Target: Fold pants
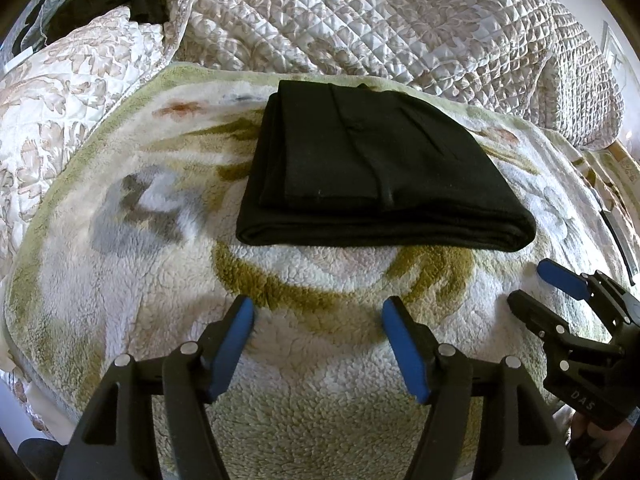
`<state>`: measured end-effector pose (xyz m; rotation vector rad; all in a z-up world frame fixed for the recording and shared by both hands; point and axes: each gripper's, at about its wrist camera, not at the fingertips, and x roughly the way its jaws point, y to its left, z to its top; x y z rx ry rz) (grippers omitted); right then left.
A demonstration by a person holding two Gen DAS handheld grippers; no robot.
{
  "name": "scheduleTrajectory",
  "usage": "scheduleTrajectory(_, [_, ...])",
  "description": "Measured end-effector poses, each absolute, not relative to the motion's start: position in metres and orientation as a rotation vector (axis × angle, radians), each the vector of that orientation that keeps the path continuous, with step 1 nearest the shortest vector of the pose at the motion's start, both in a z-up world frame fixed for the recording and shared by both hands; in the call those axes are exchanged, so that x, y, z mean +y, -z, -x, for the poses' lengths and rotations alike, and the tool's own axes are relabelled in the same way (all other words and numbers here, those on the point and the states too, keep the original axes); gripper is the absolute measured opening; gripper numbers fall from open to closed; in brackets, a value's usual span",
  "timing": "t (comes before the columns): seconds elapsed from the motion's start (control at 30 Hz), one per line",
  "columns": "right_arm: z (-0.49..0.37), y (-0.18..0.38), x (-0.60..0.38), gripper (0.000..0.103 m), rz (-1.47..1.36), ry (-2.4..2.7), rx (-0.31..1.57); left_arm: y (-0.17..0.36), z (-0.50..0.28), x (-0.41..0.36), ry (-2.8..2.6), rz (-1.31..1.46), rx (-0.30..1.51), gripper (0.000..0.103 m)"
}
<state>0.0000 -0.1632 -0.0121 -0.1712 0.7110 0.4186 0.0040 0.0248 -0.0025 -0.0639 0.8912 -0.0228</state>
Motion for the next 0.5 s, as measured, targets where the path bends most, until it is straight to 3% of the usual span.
scheduleTrajectory(0.5, [-0.0008,0.0122,-0.1636,0.057,0.171,-0.420,0.713,0.0028,-0.0051,0.0268,0.022,0.067,0.893,0.070])
